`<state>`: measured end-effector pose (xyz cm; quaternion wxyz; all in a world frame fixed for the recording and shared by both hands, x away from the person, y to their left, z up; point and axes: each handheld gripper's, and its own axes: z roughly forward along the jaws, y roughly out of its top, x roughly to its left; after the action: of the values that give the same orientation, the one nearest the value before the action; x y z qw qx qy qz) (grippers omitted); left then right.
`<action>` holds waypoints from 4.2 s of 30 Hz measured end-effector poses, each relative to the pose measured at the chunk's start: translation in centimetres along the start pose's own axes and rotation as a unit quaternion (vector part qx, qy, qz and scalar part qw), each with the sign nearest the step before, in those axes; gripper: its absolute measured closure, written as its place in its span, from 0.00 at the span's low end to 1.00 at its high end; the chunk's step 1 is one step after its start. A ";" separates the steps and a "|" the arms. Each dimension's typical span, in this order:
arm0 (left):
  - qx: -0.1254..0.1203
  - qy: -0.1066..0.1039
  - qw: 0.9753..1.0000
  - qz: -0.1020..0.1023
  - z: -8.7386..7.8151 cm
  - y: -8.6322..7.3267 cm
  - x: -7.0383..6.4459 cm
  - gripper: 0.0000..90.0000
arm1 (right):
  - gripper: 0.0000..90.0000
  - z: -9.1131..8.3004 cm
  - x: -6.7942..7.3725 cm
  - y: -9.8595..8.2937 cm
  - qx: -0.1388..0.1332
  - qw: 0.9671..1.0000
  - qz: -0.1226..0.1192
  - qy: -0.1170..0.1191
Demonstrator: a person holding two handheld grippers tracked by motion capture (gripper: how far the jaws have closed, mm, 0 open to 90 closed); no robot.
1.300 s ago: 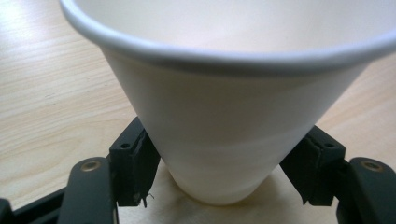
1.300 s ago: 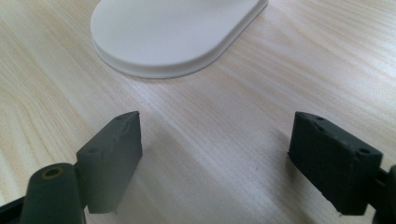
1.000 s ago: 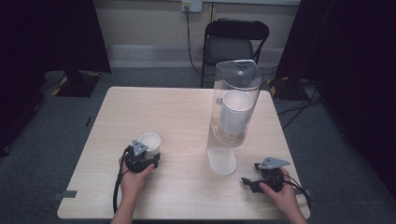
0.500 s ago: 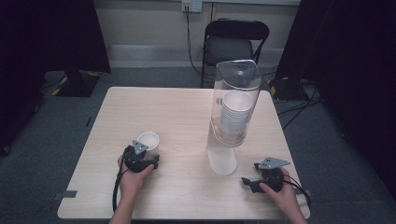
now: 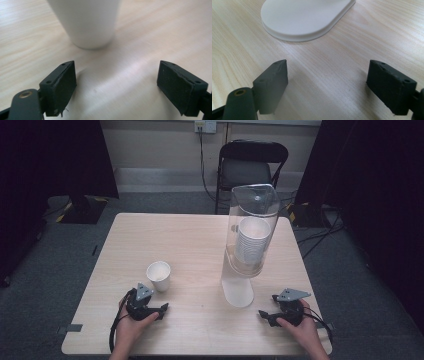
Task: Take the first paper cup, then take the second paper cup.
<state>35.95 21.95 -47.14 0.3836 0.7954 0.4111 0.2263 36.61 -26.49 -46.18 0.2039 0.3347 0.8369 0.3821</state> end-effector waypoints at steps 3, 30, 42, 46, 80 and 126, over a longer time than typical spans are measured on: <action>-0.003 -0.022 1.000 0.010 -0.4 -0.5 -0.4 0.17 | 0.18 0.0 0.0 0.0 0.000 1.000 -0.001 0.001; 0.002 -0.033 0.999 0.027 -1.0 -1.0 -0.9 0.15 | 0.17 -5.5 1.4 -1.0 -0.035 0.999 0.008 -0.001; 0.003 -0.033 0.999 0.027 -1.0 -1.0 -0.9 0.15 | 0.17 -7.0 3.7 -1.2 -0.042 0.999 0.015 -0.013; 0.003 -0.034 0.999 0.027 -1.0 -1.0 -0.9 0.14 | 0.17 -6.9 4.3 -0.4 -0.057 0.998 0.022 -0.022; 0.008 -0.044 0.998 0.036 -0.8 -0.9 -1.0 0.08 | 0.27 0.3 4.5 9.9 -0.203 0.976 0.075 -0.037; 0.013 -0.049 0.998 0.040 -0.8 -0.9 -1.0 0.05 | 0.39 2.0 4.1 9.8 -0.254 0.964 0.062 -0.049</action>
<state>34.46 21.74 -47.41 0.3834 0.8262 0.3628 0.1966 38.90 -17.82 -40.18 0.2991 0.3420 0.6785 0.5772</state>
